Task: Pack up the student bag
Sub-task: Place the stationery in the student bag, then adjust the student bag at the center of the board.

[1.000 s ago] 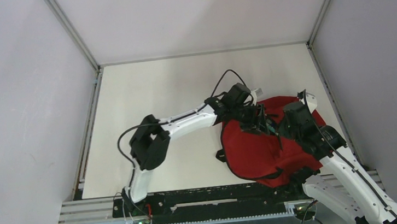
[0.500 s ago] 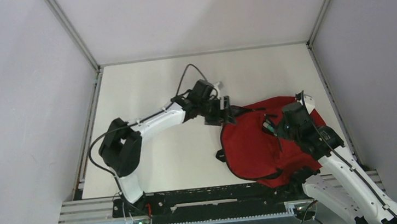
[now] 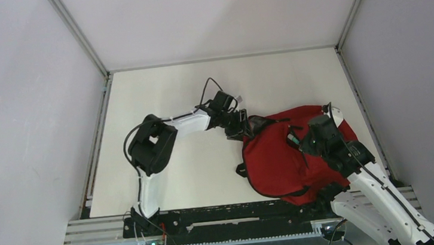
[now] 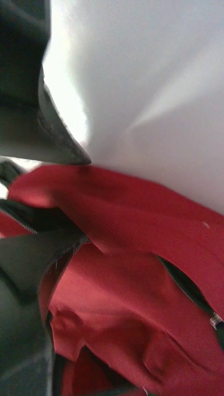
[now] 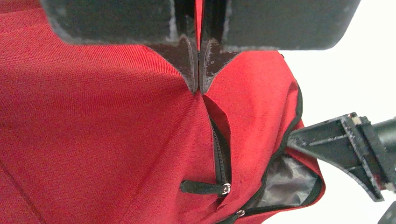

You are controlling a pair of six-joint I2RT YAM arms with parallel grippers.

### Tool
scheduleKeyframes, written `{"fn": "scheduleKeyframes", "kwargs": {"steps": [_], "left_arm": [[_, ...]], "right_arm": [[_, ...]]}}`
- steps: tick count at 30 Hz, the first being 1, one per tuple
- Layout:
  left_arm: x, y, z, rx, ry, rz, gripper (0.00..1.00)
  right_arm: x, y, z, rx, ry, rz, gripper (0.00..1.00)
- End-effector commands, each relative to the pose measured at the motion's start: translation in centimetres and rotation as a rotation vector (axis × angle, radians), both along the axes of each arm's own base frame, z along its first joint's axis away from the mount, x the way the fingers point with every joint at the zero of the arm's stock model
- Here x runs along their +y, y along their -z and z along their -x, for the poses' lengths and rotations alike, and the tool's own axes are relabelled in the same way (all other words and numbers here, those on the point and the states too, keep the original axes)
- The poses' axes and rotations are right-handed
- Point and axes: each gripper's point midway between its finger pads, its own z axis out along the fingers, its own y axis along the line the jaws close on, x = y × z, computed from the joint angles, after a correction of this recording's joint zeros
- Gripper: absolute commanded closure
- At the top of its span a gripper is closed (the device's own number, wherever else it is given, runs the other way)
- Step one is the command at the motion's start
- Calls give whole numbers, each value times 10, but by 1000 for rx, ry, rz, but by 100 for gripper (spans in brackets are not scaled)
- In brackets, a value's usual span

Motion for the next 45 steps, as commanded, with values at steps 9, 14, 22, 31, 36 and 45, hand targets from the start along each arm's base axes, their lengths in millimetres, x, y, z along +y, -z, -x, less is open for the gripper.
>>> {"fn": "scheduleKeyframes", "kwargs": {"steps": [9, 14, 22, 31, 36, 45], "left_arm": [[-71, -187, 22, -182, 143, 357, 100], [-72, -263, 39, -284, 166, 473, 100], [-24, -270, 27, -315, 37, 479, 100], [38, -239, 74, -309, 55, 403, 100], [30, -191, 135, -243, 188, 333, 100], [28, -164, 155, -272, 282, 206, 57]], "right_arm": [[-7, -40, -23, -84, -13, -65, 100], [-16, -58, -57, -114, -5, -63, 100], [2, -89, -143, -146, -96, -79, 100], [100, -100, -202, -146, -376, -97, 100], [154, -107, -214, -169, -525, -81, 100], [150, -95, -217, -148, -554, -28, 75]]}}
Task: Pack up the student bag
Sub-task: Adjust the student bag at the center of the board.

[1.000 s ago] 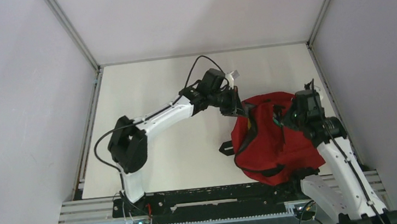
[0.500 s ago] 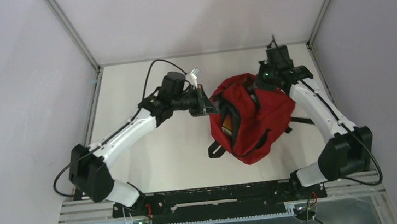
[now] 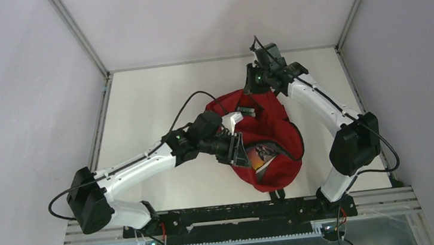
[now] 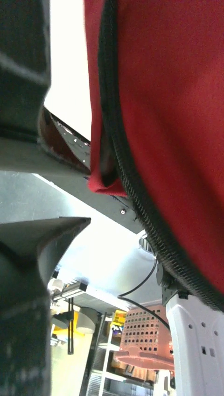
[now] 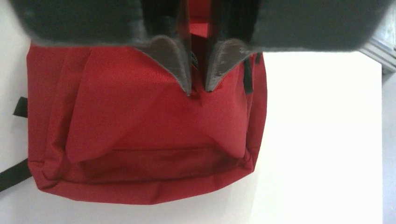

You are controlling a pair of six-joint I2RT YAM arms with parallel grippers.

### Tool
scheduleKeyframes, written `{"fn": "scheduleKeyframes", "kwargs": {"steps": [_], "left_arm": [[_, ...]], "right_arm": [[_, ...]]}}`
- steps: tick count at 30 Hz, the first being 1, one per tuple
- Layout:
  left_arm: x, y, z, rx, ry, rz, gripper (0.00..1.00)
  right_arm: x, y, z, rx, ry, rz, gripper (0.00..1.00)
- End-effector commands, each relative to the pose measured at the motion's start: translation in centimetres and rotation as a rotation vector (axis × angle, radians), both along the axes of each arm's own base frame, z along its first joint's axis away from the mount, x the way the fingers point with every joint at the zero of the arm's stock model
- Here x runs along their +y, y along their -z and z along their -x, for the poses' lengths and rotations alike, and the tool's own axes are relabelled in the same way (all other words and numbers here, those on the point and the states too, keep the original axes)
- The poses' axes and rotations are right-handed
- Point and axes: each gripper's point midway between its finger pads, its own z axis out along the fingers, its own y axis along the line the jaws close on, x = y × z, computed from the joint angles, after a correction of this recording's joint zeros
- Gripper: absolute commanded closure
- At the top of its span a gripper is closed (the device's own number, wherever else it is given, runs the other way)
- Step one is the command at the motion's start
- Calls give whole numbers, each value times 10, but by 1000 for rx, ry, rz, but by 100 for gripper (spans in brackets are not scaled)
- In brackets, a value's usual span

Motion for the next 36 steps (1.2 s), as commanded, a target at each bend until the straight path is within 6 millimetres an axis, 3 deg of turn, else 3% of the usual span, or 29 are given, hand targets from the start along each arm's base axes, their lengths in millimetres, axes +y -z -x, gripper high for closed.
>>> {"fn": "scheduleKeyframes", "kwargs": {"steps": [1, 2, 4, 6, 10, 14, 18, 20, 22, 25, 27, 29, 36], "left_arm": [[8, -21, -9, -135, 39, 5, 56], [14, -23, -11, -166, 44, -16, 56], [23, -31, -19, -231, 29, -42, 56], [35, -38, -31, -273, -18, -57, 48], [57, -41, -55, -269, -111, -45, 48], [76, -40, -78, -229, -225, 3, 48], [86, -28, -98, -208, -343, 2, 45], [87, -14, -102, -178, -367, -28, 46], [83, 1, -105, -132, -383, -44, 46], [82, 26, -113, -70, -434, -81, 44], [78, 41, -117, -23, -458, -80, 44], [72, 53, -120, 39, -472, -46, 45], [61, 67, -136, 86, -492, -4, 46]], "right_arm": [[-16, -33, -14, -134, 16, 24, 61], [-23, -38, -10, -144, 40, 59, 48], [-40, -44, 1, -159, 93, 134, 32], [-53, -51, 16, -170, 137, 148, 27], [-66, -52, 49, -193, 180, 71, 25], [-58, -53, 83, -207, 174, -26, 34], [-38, -30, 118, -175, 139, -71, 54], [-30, 0, 137, -126, 131, -61, 67], [-36, 32, 150, -79, 171, -33, 78], [-59, 85, 165, -1, 262, 29, 81], [-68, 109, 172, 45, 286, 52, 81], [-67, 108, 175, 51, 273, 43, 82], [-45, 57, 160, -68, 202, -59, 78]]}}
